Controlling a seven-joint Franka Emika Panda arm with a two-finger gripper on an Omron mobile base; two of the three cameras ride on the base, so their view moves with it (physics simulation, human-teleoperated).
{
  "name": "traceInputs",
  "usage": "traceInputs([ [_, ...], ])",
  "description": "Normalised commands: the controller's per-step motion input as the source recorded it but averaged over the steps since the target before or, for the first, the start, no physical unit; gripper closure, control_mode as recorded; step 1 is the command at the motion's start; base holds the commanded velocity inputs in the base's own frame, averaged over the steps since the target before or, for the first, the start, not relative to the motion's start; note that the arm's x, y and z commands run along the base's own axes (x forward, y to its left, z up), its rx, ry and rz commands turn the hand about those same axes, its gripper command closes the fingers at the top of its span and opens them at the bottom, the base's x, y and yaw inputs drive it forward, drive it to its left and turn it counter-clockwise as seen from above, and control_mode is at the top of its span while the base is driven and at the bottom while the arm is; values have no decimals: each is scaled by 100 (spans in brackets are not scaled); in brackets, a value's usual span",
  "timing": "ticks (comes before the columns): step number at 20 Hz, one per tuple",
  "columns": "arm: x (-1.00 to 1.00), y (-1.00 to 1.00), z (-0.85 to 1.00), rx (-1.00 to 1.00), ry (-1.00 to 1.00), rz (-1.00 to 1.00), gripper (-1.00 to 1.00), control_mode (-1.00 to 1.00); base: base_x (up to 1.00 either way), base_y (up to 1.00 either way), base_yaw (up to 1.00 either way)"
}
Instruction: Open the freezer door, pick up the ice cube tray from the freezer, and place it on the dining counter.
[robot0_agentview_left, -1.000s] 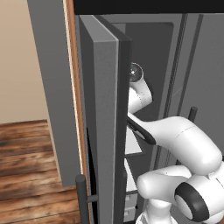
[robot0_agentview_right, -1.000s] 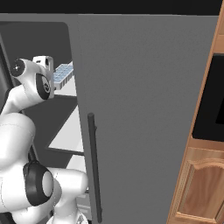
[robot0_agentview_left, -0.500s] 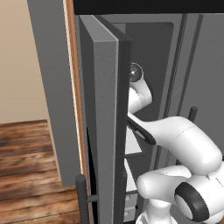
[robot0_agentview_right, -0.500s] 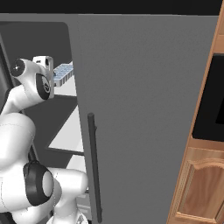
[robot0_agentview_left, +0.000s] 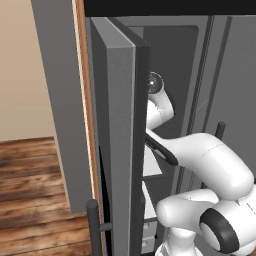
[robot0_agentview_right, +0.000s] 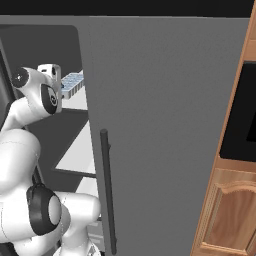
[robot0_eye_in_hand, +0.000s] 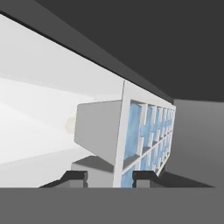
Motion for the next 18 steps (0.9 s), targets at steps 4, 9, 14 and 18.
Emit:
traceInputs([
  [4, -14, -1, 0, 0, -25, 0, 100, -100, 0, 0, 0],
  [9, -23, -9, 0, 0, -27, 0, 100, -100, 0, 0, 0],
  [14, -2, -12, 17, 1, -7, 0, 100, -100, 0, 0, 0],
  [18, -3, -7, 43, 0, 3, 0, 100, -100, 0, 0, 0],
])
